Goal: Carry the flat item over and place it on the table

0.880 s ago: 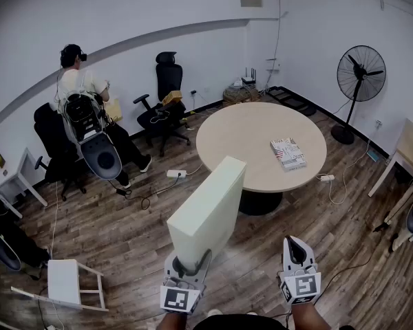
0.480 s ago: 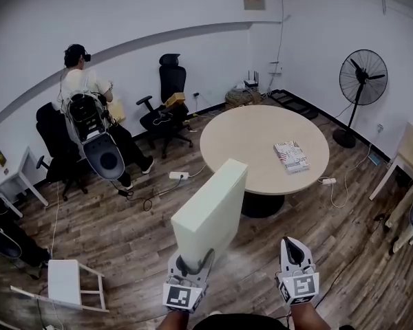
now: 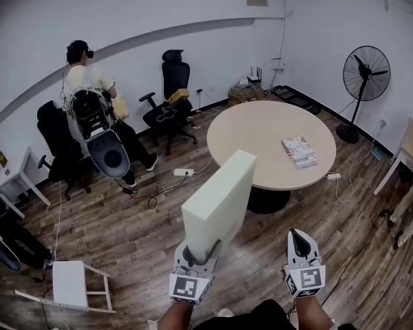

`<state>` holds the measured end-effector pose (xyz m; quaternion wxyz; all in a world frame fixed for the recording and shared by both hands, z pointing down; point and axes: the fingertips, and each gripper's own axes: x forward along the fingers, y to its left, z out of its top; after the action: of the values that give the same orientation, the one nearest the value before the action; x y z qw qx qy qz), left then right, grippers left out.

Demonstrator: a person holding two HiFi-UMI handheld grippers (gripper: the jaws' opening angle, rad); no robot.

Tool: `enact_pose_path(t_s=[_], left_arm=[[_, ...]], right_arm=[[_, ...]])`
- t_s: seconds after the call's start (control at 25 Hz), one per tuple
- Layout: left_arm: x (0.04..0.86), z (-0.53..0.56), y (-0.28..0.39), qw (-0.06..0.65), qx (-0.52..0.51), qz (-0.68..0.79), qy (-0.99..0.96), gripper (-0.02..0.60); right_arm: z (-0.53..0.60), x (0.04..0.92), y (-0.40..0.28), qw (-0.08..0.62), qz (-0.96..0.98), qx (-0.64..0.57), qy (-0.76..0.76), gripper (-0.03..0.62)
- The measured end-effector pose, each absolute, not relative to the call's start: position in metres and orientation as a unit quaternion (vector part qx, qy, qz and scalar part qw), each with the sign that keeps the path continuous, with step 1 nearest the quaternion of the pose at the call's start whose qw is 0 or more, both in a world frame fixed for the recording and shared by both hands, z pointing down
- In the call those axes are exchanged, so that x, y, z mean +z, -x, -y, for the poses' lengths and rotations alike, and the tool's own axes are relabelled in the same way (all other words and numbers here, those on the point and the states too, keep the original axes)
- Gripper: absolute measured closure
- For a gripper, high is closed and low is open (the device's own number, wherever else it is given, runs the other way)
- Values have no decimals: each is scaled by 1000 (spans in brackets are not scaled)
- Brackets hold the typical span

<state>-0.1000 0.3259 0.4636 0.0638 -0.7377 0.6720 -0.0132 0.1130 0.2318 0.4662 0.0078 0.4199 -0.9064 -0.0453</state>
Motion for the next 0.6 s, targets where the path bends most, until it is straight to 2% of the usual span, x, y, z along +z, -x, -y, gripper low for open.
enact_pose_path(t_s=[0.6], left_arm=[[473,-214,124,30,-36,-682,730,333]], right_arm=[[-139,474,-96,10,907,-32,-421,597]])
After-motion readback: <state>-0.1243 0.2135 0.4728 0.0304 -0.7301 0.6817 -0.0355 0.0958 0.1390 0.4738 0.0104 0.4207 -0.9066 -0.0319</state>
